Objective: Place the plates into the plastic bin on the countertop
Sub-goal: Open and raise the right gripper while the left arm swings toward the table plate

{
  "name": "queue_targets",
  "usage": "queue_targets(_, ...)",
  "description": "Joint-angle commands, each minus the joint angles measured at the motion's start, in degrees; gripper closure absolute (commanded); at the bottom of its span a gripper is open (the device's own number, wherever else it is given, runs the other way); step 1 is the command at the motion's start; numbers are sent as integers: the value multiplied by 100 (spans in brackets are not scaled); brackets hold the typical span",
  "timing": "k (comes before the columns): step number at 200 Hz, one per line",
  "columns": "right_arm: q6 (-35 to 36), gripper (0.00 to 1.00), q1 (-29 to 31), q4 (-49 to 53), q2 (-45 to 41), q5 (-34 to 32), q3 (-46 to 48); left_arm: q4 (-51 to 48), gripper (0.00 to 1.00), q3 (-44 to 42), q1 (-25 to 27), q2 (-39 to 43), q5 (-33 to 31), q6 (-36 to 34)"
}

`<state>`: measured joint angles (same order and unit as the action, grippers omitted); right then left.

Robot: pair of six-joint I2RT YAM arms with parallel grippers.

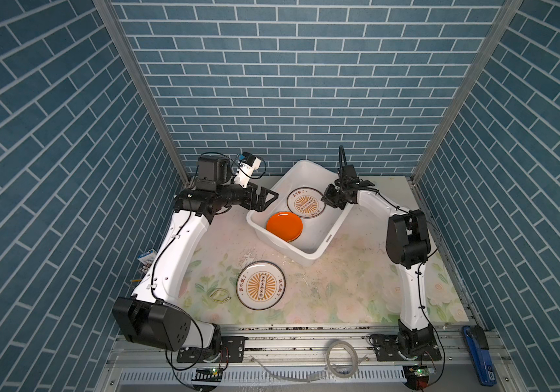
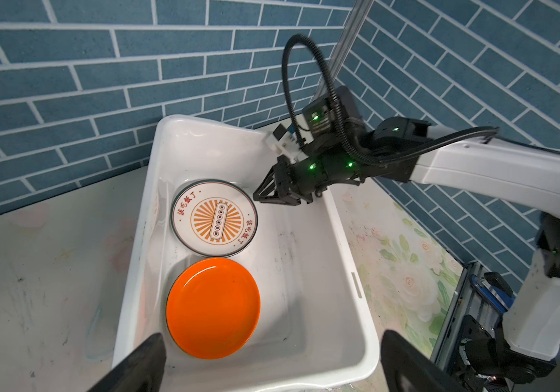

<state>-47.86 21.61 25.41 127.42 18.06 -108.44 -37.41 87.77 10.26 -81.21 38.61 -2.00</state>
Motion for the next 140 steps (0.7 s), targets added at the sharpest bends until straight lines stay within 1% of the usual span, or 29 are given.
queue_targets(1,299,78,-24,-358,-579,524,-1,-22,0,-271,-232,147,-108,206)
queue_targets(30,473,79,-25,-287,-897,1224,107,-54,0,-753,-595,204,-85,435)
queue_targets(59,564,80,-34,-227,-1391,1564,525,-137,0,-1272,-903,152,-6,808)
queue_targets(69,580,80,-36,-214,-1562,1652,651,-226,0,-1389,-955,107,30,822)
queue_targets(83,589,80,-41,-172,-1774,1765,790,-395,0,-1471,-986,3,149,642)
queue_targets(94,602,80,-50,-129,-1917,1869,864,-605,0,-1513,-1015,-92,265,366)
queue_targets(104,639,80,-51,-31,-2025,1942,890,-1002,1,-1414,-1035,-261,542,-137)
queue_targets(114,710,80,-51,120,-2133,1986,895,-1574,1,-1175,-1048,-498,584,-645)
queue_targets(127,821,80,-51,331,-2277,1981,895,-2406,8,-832,-1128,-840,776,-1445)
queue_targets(140,905,80,-61,516,-2418,1944,900,-3152,13,-534,-1220,-1131,787,-2120)
